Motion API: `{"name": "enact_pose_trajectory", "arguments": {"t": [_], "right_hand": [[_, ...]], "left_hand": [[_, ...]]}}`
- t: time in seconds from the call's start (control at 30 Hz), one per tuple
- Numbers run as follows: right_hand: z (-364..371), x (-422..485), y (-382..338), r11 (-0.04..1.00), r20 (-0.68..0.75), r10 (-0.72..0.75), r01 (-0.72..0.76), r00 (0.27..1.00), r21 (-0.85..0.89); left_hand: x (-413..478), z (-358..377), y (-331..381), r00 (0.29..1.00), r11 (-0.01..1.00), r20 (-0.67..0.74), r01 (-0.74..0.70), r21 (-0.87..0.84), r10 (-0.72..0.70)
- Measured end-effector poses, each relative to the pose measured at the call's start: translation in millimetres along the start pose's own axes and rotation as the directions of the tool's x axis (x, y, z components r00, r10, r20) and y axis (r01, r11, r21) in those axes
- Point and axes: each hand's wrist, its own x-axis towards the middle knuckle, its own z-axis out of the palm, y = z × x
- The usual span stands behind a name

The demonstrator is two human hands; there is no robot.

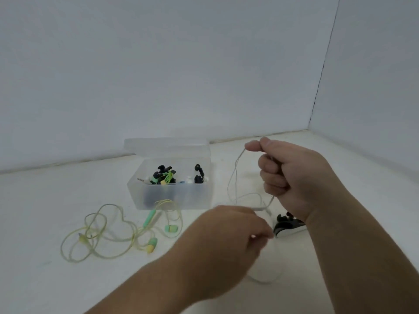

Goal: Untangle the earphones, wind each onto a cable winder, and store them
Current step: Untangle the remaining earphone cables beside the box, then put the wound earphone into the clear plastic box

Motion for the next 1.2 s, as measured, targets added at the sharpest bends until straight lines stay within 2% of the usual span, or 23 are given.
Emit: {"name": "enact_pose_trajectory", "arguments": {"t": [0.1, 0.17, 0.27, 0.37, 0.43, 0.5, 0.57, 0.63, 0.7, 0.73, 0.77, 0.8, 0.87, 0.9, 0.93, 1.0, 1.1, 1.13, 1.2], "right_hand": [[-2.7, 1.0, 1.4, 0.998, -0.02, -0.038, 0.037, 0.999, -0.058], [-3.9, 1.1, 2.3, 0.997, -0.021, -0.047, 0.045, 0.999, -0.07], [-4.3, 1.1, 2.4, 0.997, 0.01, -0.047, 0.047, 0.999, -0.066], [-4.0, 0.9, 3.5, 0.996, 0.037, -0.039, 0.042, 0.999, -0.073], [-3.2, 0.9, 4.3, 0.997, 0.051, -0.034, 0.037, 0.998, -0.065], [-2.3, -0.8, 4.2, 0.998, 0.069, -0.029, 0.033, 0.997, -0.06], [-0.8, -1.7, 4.4, 0.998, 0.08, -0.033, 0.037, 0.996, -0.053], [2.8, -1.0, 6.3, 0.997, 0.057, -0.045, 0.048, 0.997, -0.053], [3.3, 1.1, 9.9, 0.997, -0.005, -0.057, 0.057, 0.998, -0.056], [6.1, 2.8, 12.5, 0.996, -0.029, -0.06, 0.058, 0.998, -0.067], [5.4, 2.8, 14.3, 0.995, -0.048, -0.062, 0.058, 0.997, -0.084], [7.6, 2.7, 16.4, 0.992, -0.048, -0.064, 0.059, 0.997, -0.11], [14.5, -0.9, 20.6, 0.981, -0.017, -0.064, 0.059, 0.998, -0.186], [19.3, -3.7, 23.0, 0.971, 0.008, -0.063, 0.063, 0.998, -0.231], [25.4, -6.4, 25.4, 0.957, 0.041, -0.06, 0.069, 0.997, -0.283], [39.8, -11.3, 32.6, 0.899, 0.135, -0.046, 0.1, 0.99, -0.427], [53.4, -19.0, 39.1, 0.79, 0.291, -0.023, 0.196, 0.956, -0.581], [56.1, -19.9, 39.9, 0.766, 0.332, -0.012, 0.222, 0.943, -0.603], [58.6, -21.2, 38.6, 0.731, 0.387, 0.024, 0.248, 0.922, -0.635]], "left_hand": [[19.1, 26.6, 20.9, 0.998, 1.0, 0.066, -0.015, -0.004, 0.016], [31.5, 42.8, 26.1, 0.997, 0.996, 0.072, -0.022, 0.083, 0.016], [47.9, 54.5, 23.9, 0.991, 0.965, 0.054, 0.105, 0.242, -0.121], [58.2, 57.9, 22.7, 0.964, 0.921, 0.156, 0.145, 0.362, -0.213], [59.1, 55.0, 19.3, 0.958, 0.928, 0.215, 0.104, 0.358, -0.19], [52.3, 41.5, 19.4, 0.966, 0.933, 0.25, -0.034, 0.357, -0.061], [41.4, 23.4, 17.5, 0.959, 0.948, 0.284, -0.116, 0.296, 0.029], [25.5, 0.9, 10.7, 0.958, 0.991, 0.287, -0.04, 0.13, 0.001], [11.8, -19.2, 1.8, 0.969, 0.987, 0.244, 0.074, -0.141, -0.038], [4.2, -27.3, -5.2, 0.978, 0.934, 0.189, 0.143, -0.327, -0.083], [0.0, -31.9, -10.5, 0.981, 0.831, 0.103, 0.193, -0.522, -0.164], [-4.1, -34.1, -20.6, 0.955, 0.711, -0.01, 0.215, -0.669, -0.297], [-12.3, -34.0, -45.6, 0.812, 0.504, -0.152, 0.192, -0.842, -0.564], [-15.3, -34.1, -55.4, 0.751, 0.424, -0.167, 0.163, -0.891, -0.639], [-17.8, -34.1, -64.3, 0.717, 0.35, -0.161, 0.123, -0.929, -0.678], [-22.0, -35.8, -77.0, 0.695, 0.208, -0.131, 0.028, -0.978, -0.707], [-23.8, -42.9, -82.0, 0.718, 0.044, -0.116, -0.118, -0.992, -0.686], [-24.5, -44.1, -83.2, 0.736, 0.023, -0.126, -0.149, -0.989, -0.665], [-26.4, -44.5, -85.1, 0.748, 0.069, -0.153, -0.142, -0.987, -0.646]]}}
